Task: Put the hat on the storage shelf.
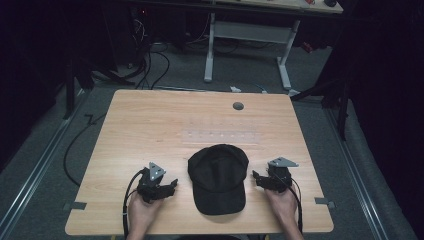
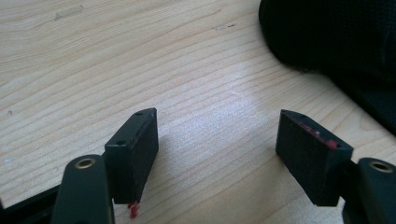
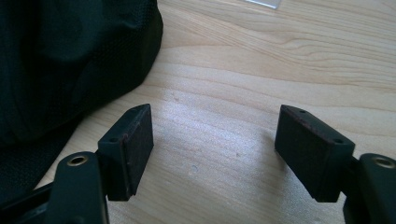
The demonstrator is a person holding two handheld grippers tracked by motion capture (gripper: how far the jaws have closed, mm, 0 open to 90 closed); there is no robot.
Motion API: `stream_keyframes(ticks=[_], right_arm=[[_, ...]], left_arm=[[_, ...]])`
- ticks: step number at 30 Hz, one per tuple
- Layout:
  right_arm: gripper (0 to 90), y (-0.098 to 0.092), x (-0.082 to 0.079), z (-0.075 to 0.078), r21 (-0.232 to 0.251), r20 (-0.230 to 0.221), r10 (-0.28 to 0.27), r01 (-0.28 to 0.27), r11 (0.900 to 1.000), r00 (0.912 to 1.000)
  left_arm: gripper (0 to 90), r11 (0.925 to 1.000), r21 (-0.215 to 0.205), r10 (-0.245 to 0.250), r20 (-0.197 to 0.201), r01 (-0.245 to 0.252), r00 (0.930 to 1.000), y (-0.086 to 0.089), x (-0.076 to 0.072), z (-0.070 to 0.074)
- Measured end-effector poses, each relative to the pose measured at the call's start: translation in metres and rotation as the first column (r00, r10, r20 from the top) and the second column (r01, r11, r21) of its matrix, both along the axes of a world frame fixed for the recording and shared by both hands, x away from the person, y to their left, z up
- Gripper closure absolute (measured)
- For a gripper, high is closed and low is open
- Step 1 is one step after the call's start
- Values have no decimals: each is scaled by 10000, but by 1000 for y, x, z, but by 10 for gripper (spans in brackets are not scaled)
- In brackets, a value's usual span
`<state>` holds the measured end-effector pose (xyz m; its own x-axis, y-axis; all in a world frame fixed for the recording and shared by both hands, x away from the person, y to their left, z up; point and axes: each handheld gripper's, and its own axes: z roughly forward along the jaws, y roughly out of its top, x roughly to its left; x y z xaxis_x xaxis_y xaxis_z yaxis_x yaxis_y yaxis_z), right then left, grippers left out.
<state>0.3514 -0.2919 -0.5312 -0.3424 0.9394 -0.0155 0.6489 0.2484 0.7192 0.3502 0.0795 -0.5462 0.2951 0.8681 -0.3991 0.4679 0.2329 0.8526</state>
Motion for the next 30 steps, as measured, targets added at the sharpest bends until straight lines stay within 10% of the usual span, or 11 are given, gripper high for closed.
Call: stream_keyframes(ticks=[30], right_arm=[[564,-2,-21,27,1079,715,575,-650,9920,9958]], left_arm=[[293,10000,-73,34,-45,-35,10000,1,0,0]])
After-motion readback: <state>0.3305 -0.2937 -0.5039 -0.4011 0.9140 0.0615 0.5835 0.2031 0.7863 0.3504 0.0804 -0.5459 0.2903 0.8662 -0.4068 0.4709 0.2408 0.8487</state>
